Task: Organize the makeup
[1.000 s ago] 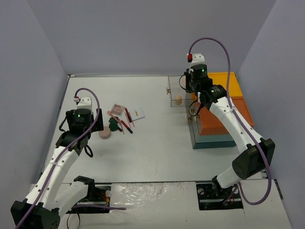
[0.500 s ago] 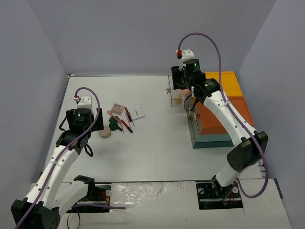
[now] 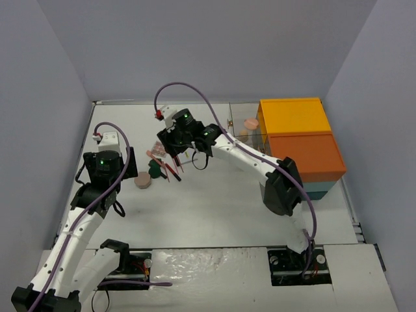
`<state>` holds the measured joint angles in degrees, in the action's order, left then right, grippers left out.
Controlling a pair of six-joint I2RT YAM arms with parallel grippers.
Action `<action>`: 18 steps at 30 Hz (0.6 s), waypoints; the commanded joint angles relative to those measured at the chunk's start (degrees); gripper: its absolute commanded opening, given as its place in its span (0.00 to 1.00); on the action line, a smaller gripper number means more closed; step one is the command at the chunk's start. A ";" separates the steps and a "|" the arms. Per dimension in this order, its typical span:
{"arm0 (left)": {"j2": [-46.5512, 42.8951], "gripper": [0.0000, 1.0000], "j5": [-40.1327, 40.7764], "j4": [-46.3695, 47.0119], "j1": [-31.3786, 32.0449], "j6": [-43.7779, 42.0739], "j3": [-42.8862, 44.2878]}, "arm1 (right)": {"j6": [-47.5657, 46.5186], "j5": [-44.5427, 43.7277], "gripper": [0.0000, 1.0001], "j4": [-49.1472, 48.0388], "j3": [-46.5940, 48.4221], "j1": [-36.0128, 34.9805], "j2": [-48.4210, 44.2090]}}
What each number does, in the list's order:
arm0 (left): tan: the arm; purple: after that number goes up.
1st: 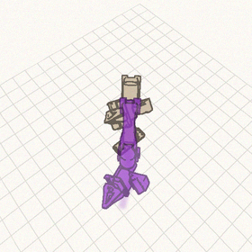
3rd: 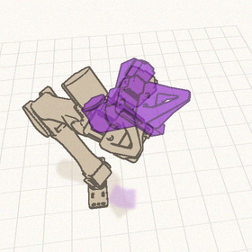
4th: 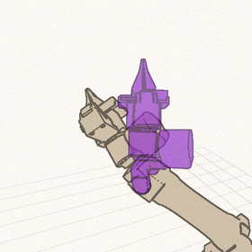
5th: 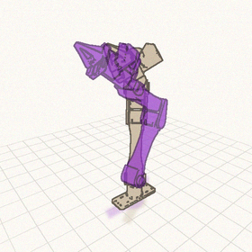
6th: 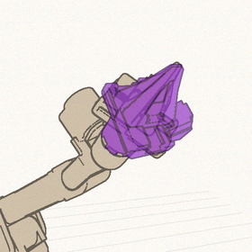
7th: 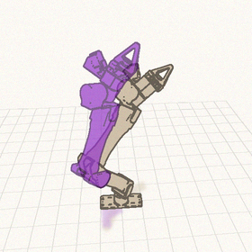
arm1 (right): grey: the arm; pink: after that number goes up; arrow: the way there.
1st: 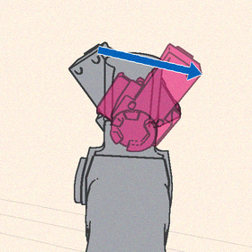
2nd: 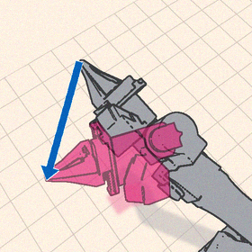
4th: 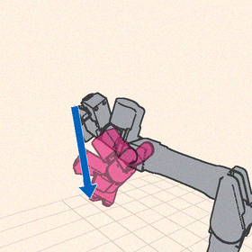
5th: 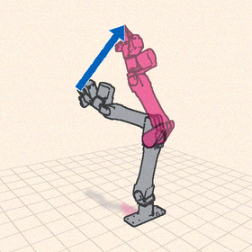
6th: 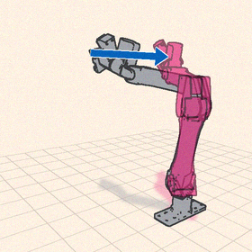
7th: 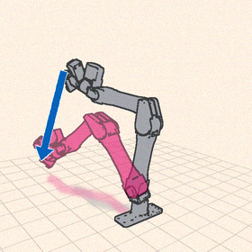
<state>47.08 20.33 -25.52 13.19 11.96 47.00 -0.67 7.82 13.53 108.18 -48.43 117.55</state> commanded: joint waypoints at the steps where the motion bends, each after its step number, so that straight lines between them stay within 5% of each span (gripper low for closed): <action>1: -2.24 0.97 2.01 0.48 0.43 2.00 1.12 | -1.45 5.04 0.52 -4.43 6.28 -2.06 5.29; 18: -2.73 0.97 0.85 -1.76 0.43 4.07 0.37 | 2.27 5.89 0.50 -9.28 11.70 -3.95 21.11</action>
<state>43.46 21.02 -29.81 13.19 15.27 47.00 -0.43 12.66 8.49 116.42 -52.21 138.71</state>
